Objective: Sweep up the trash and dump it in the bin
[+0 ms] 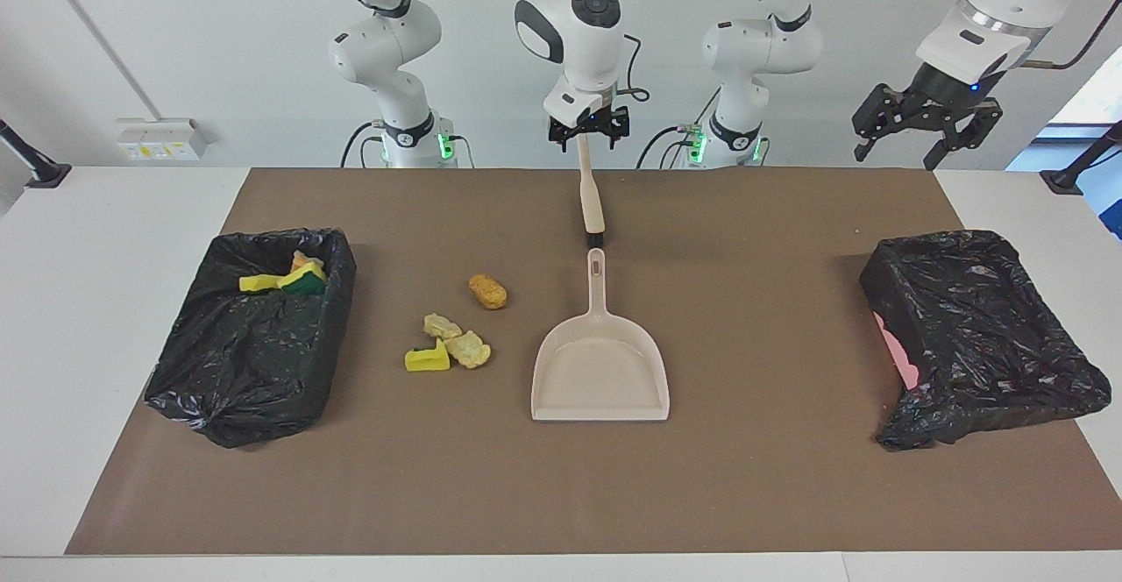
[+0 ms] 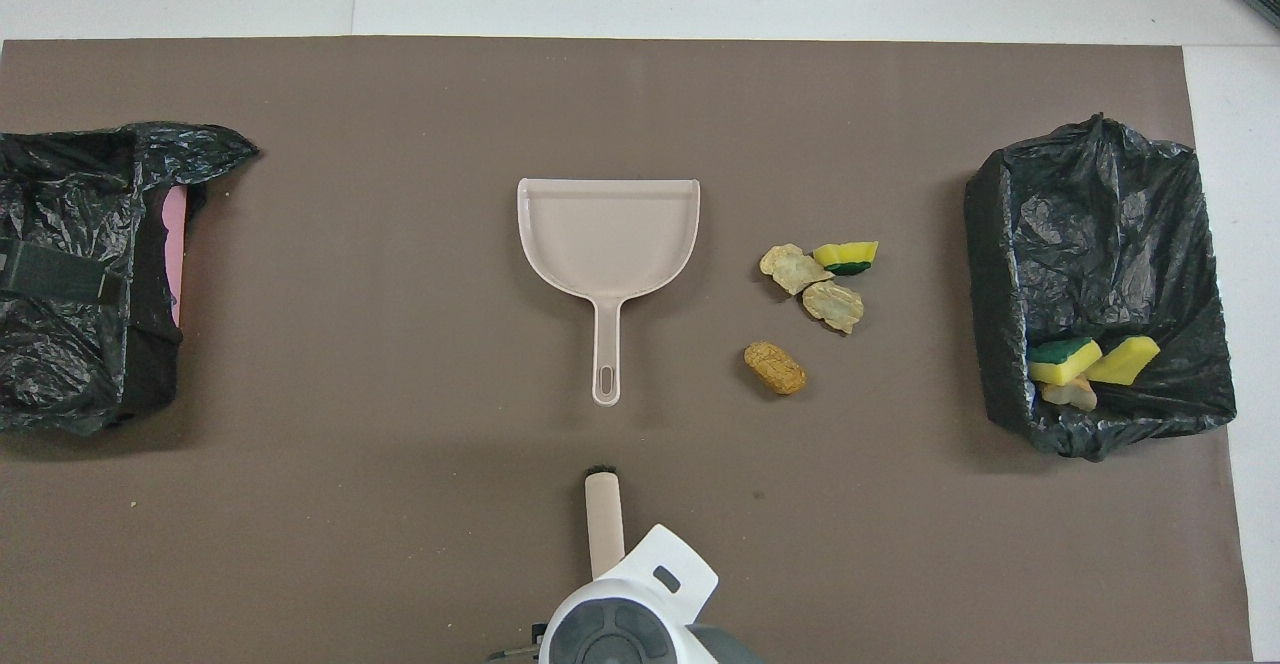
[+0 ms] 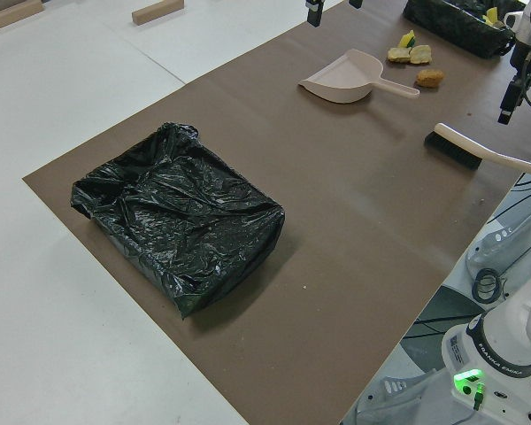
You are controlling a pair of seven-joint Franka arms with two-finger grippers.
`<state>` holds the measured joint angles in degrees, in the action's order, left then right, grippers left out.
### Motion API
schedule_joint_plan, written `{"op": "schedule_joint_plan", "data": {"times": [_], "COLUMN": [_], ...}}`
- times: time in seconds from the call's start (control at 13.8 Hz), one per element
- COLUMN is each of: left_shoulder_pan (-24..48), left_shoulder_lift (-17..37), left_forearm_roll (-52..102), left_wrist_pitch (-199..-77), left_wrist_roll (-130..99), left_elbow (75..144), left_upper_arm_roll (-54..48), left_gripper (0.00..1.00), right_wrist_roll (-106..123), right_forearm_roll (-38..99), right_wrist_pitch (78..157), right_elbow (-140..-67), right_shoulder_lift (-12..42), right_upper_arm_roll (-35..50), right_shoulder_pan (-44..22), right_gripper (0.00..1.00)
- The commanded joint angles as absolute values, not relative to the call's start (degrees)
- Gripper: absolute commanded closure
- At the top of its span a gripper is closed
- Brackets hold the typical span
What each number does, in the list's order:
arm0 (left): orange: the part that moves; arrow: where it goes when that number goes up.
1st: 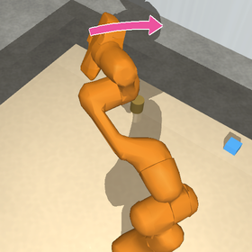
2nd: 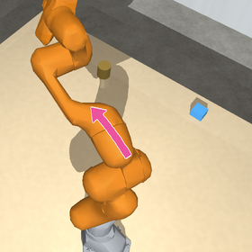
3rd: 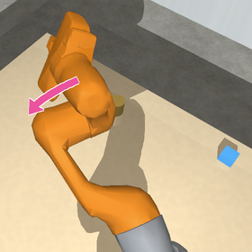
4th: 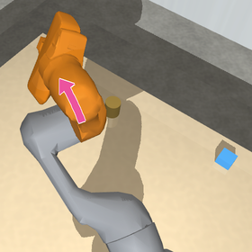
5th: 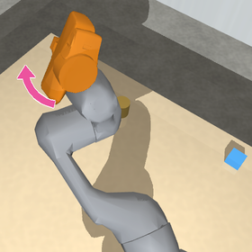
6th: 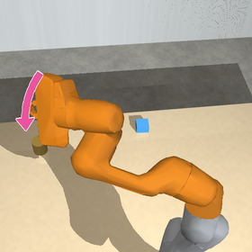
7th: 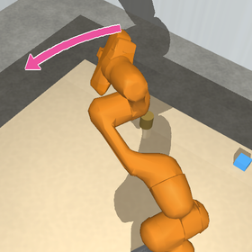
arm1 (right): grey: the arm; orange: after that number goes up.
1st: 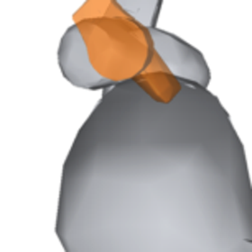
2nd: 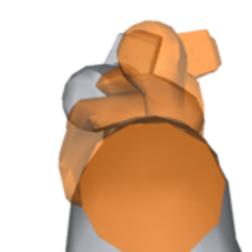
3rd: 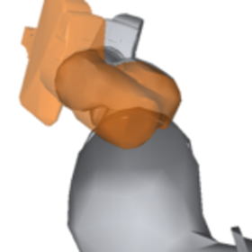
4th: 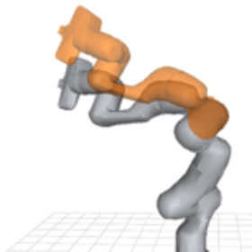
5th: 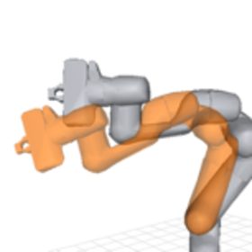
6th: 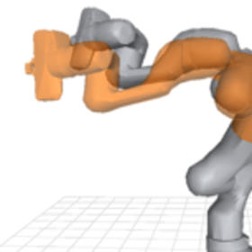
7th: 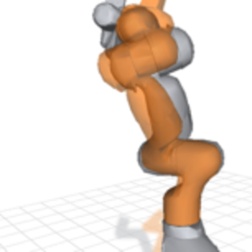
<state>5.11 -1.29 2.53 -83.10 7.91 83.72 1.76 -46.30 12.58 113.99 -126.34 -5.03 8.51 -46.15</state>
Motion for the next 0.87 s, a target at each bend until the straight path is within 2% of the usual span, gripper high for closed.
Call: {"op": "schedule_joint_plan", "data": {"times": [0.0,0.15,0.29,0.36,0.44,0.58,0.65,0.73,0.8], "left_shoulder_pan": [4.39,5.01,5.53,6.41,7.81,11.23,13.60,15.19,15.90], "left_shoulder_lift": [-2.02,-2.02,-2.02,-2.02,-2.02,-1.85,-1.93,-1.93,-1.85], "left_forearm_roll": [1.76,1.76,1.84,1.76,1.84,1.85,1.85,1.85,1.85], "left_wrist_pitch": [-82.62,-83.05,-83.93,-84.72,-86.21,-89.19,-90.34,-91.66,-93.76], "left_wrist_roll": [7.29,7.38,7.12,7.03,7.03,7.03,6.60,4.76,2.40], "left_elbow": [84.20,84.20,84.64,85.60,86.48,89.11,90.95,92.36,93.94], "left_upper_arm_roll": [0.44,0.26,0.18,0.18,0.18,0.18,0.26,0.18,0.18], "left_gripper": [0.00,0.00,0.00,0.00,0.00,0.00,0.00,0.00,0.00], "right_wrist_roll": [-49.74,-50.44,-50.54,-50.54,-50.45,-50.19,-49.84,-49.83,-49.92], "right_forearm_roll": [13.97,14.67,14.77,14.77,14.77,14.77,14.77,14.77,14.77], "right_wrist_pitch": [121.09,126.10,127.09,127.35,127.53,128.31,128.58,128.58,128.76], "right_elbow": [-134.45,-138.32,-139.74,-139.75,-139.75,-139.75,-139.75,-139.66,-139.66], "right_shoulder_lift": [-6.59,-6.51,-6.50,-6.42,-6.24,-5.98,-5.72,-5.71,-5.71], "right_upper_arm_roll": [8.35,8.35,8.35,8.35,8.35,8.26,8.26,8.26,8.26], "right_shoulder_pan": [-51.31,-53.69,-54.67,-54.67,-54.58,-54.32,-54.23,-54.23,-54.23], "right_gripper": [0.00,0.00,0.00,0.08,0.26,0.46,0.67,0.94,1.00]}}
